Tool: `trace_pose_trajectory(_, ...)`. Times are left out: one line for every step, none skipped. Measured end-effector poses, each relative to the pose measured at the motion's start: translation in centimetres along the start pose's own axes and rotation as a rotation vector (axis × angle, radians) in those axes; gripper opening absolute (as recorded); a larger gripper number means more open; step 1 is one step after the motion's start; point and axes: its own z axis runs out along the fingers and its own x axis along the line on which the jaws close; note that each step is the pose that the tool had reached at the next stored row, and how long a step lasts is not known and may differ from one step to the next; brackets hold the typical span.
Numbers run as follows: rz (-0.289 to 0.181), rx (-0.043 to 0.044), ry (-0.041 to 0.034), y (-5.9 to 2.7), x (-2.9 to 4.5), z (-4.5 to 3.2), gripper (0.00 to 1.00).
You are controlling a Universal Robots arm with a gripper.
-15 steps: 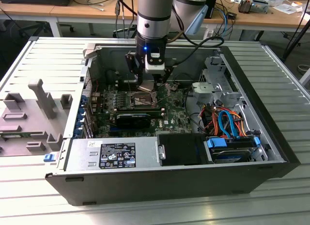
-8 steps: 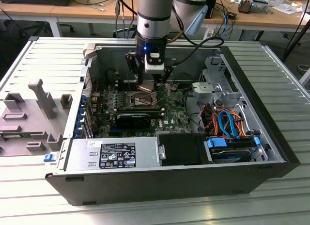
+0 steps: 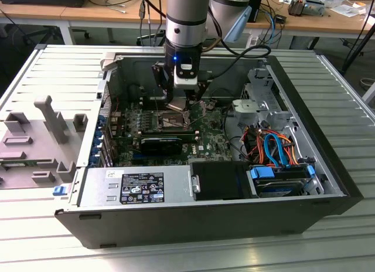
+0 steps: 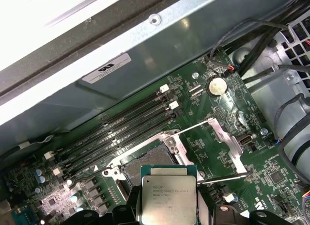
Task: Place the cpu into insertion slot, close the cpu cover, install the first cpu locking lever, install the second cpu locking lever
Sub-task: 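Place the cpu into insertion slot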
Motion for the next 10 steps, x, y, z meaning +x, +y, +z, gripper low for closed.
trace_pose_trajectory(0.002, 0.0, 0.0, 0.0, 0.0, 0.0, 0.55)
trace_pose_trajectory(0.004, -0.0001, 0.0001, 0.0, 0.0, 0.0, 0.55)
trace_pose_trajectory(0.008, -0.0002, 0.0001, 0.0, 0.0, 0.0, 0.55)
trace_pose_trajectory(0.012, -0.0002, 0.0002, 0.0, 0.0, 0.0, 0.55)
trace_pose_trajectory(0.017, -0.0003, 0.0003, 0.0, 0.0, 0.0, 0.55)
trace_pose_trajectory(0.019, -0.0004, 0.0003, 0.0, 0.0, 0.0, 0.55)
trace_pose_trajectory(0.021, -0.0004, 0.0003, 0.0, 0.0, 0.0, 0.55)
trace_pose_trajectory(0.024, -0.0005, 0.0003, 0.0, 0.0, 0.0, 0.55)
trace_pose_trajectory(0.026, -0.0005, 0.0004, 0.0, 0.0, 0.0, 0.55)
trace_pose_trajectory(0.029, -0.0006, 0.0003, 0.0, 0.0, 0.0, 0.55)
